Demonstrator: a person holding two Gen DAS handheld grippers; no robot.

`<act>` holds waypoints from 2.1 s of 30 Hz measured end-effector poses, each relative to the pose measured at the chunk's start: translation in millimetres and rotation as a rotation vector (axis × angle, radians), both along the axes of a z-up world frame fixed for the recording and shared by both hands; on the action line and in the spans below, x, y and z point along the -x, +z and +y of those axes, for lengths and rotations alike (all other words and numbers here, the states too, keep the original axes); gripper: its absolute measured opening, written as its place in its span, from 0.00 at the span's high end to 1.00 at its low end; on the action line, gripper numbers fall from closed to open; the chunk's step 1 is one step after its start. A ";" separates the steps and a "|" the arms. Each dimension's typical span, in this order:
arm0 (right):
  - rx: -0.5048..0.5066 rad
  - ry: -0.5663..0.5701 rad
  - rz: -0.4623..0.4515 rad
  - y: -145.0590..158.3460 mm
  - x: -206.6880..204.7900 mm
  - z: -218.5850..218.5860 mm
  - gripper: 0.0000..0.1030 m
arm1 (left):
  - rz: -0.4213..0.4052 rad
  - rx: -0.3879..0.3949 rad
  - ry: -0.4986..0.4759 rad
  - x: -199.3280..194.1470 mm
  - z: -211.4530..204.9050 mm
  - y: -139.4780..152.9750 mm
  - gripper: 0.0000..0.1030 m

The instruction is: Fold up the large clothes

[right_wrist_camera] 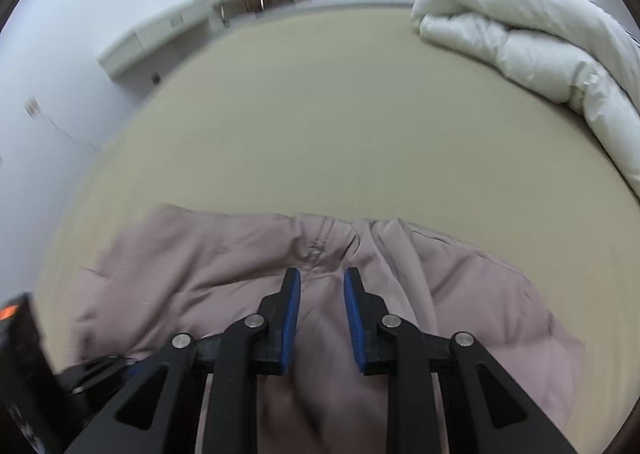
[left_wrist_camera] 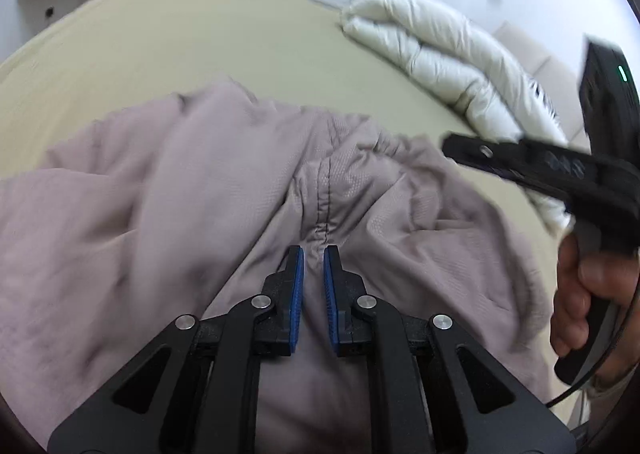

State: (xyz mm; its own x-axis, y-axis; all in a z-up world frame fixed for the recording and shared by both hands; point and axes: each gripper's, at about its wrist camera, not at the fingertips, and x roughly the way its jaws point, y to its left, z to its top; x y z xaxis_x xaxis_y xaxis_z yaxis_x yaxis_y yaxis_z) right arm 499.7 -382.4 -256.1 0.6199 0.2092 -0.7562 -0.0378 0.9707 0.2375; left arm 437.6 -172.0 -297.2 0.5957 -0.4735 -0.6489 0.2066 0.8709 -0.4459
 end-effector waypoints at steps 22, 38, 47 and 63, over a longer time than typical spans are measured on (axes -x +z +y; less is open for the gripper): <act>0.135 -0.040 -0.222 34.4 227.9 16.3 0.15 | 0.108 -0.021 0.249 119.5 142.3 7.5 0.90; 0.021 -0.317 0.043 -46.2 159.1 -107.2 0.50 | 0.139 -0.352 0.207 62.5 124.9 -37.5 0.91; -0.232 -0.371 0.057 -58.4 179.1 -143.1 0.43 | 0.143 -0.223 0.195 90.1 154.6 -12.2 0.90; -0.061 -0.221 -0.068 11.3 398.0 -65.0 0.13 | 0.140 -0.157 0.110 386.7 173.5 21.5 0.90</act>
State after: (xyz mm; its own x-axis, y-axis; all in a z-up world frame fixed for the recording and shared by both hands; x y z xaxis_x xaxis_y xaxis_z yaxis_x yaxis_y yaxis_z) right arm 101.7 -447.4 -244.8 0.7050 0.1066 -0.7011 0.1558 0.9412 0.2997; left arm 50.9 1.5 -275.7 0.5367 -0.2972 -0.7897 0.0523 0.9458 -0.3204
